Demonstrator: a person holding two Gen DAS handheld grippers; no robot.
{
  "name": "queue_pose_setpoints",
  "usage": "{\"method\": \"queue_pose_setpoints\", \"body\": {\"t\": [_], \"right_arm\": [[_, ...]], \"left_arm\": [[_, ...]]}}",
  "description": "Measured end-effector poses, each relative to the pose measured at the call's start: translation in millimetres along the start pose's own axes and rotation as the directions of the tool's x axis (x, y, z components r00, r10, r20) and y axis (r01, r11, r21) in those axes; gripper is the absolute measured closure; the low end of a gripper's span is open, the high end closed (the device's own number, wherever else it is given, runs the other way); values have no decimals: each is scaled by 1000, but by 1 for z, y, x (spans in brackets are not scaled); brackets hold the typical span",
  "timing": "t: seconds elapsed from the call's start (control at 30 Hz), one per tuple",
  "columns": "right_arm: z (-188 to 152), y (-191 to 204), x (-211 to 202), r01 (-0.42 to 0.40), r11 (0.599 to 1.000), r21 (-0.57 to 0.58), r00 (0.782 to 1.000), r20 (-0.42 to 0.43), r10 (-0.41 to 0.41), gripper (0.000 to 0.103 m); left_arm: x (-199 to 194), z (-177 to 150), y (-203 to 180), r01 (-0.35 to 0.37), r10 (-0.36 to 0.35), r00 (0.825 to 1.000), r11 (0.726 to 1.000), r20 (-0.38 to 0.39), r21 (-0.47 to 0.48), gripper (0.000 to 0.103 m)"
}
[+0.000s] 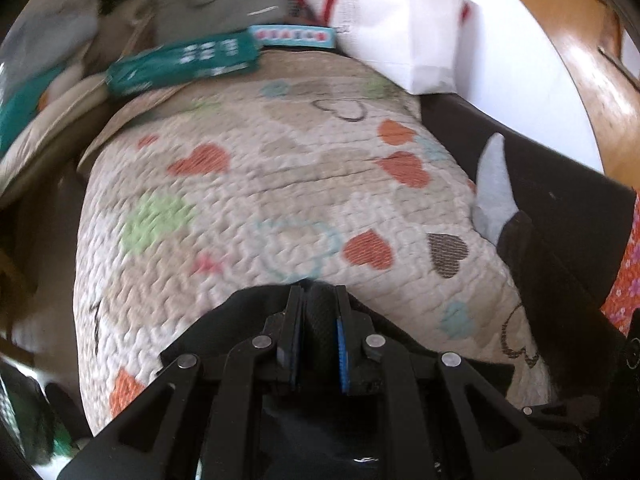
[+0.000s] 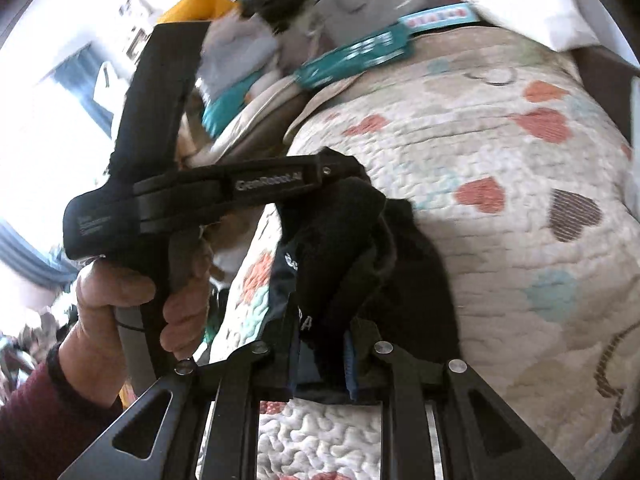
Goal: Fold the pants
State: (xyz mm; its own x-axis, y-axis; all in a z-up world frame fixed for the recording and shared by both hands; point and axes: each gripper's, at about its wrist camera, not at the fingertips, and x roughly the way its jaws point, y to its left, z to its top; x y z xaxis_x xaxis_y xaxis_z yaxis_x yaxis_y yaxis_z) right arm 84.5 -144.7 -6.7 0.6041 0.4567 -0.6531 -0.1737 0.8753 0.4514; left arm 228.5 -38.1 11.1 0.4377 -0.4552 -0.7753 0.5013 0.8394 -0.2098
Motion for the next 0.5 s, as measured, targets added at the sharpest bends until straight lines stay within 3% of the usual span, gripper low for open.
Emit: {"method": "queue_pose_setpoints", "body": {"t": [0.23, 0.37, 0.5], "right_arm": [[-1, 31, 51, 12, 991, -132, 995, -92, -24, 83], [-12, 45, 77, 19, 978, -206, 988, -144, -50, 81], [-19, 53, 89, 26, 968, -248, 984, -163, -68, 76]], "left_arm": [[-1, -21, 52, -15, 16, 1000, 994, 10, -111, 89], [0, -34, 74, -41, 43, 999, 987, 7, -158, 82], [-10, -43, 94, -47, 50, 999, 977, 13, -208, 55]]}}
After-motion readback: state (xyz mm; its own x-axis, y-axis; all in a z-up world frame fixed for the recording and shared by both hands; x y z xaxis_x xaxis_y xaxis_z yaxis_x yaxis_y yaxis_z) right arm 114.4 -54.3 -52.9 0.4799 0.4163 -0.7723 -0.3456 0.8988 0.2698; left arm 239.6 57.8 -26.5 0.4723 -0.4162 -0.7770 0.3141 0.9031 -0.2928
